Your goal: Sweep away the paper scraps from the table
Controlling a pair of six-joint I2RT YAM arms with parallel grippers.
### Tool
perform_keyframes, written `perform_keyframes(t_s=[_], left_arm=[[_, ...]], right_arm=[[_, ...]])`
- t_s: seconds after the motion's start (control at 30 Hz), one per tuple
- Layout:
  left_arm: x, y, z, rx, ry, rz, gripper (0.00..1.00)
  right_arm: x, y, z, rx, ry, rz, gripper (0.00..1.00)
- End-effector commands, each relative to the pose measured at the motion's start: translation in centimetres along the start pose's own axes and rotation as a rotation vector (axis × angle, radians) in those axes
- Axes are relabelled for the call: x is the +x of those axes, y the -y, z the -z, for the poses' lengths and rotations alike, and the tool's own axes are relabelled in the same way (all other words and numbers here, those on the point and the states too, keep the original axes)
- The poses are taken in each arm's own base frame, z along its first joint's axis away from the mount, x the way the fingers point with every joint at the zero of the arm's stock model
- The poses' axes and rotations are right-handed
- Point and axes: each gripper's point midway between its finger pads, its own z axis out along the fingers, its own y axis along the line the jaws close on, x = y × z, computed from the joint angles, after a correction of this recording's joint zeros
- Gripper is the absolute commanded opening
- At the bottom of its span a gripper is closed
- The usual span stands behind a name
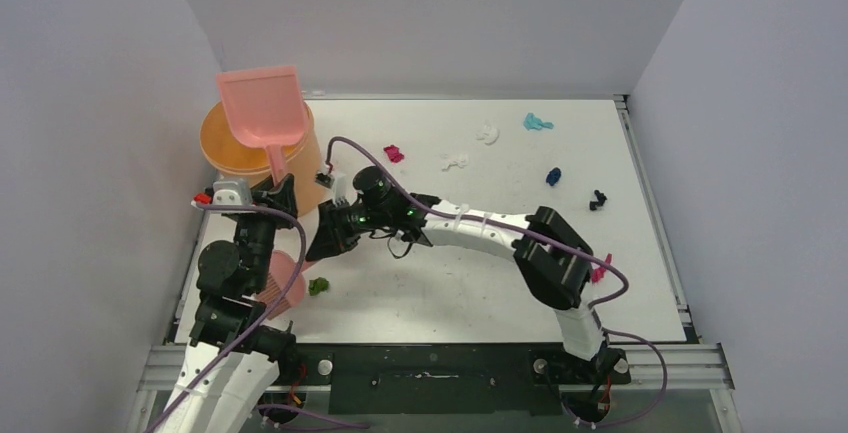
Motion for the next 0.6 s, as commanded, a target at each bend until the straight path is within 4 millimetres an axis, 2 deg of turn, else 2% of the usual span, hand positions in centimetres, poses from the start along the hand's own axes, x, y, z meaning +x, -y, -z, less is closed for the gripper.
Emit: perform_keyframes(t_s=[0.0, 0.1, 0.17, 0.2, 0.3, 0.47, 0.57], left_arm=[[-2.9, 0.0, 0.1, 0.004, 0.106, 0.026, 0.00], [-3.0, 0.1, 0.1, 0.011, 0.107, 0.026, 0.00], [-3.1, 0.1, 0.1, 0.016, 0.110, 0.030, 0.00], [-3.1, 0.2, 0.0, 0.019, 0.110, 0.034, 0.00], [-3.1, 0.2, -0.1, 0.025, 0.107, 0.043, 0.00], [-3.1, 0.0, -0.2, 0.022, 0.107, 0.049, 0.00], [-3.1, 0.0, -0.2, 0.021, 0.110, 0.048, 0.00]], right_arm=[[-6.1, -3.8, -2.5, -0.156, 0.171, -0.114, 0.05], [-6.1, -3.4, -4.9, -0.131, 0.167, -0.181, 0.05], [-5.4, -1.5, -6.9, -0.024, 0.161, -0.206, 0.05], [-5.5, -1.3, -7.7, 0.030, 0.165, -0.211, 0.05], [-4.1, 0.6, -9.6, 0.131, 0.149, -0.238, 0.05], [-0.9, 2.4, -10.9, 0.239, 0.095, -0.249, 0.05], [1.5, 3.8, -10.3, 0.314, 0.059, -0.250, 0.05]])
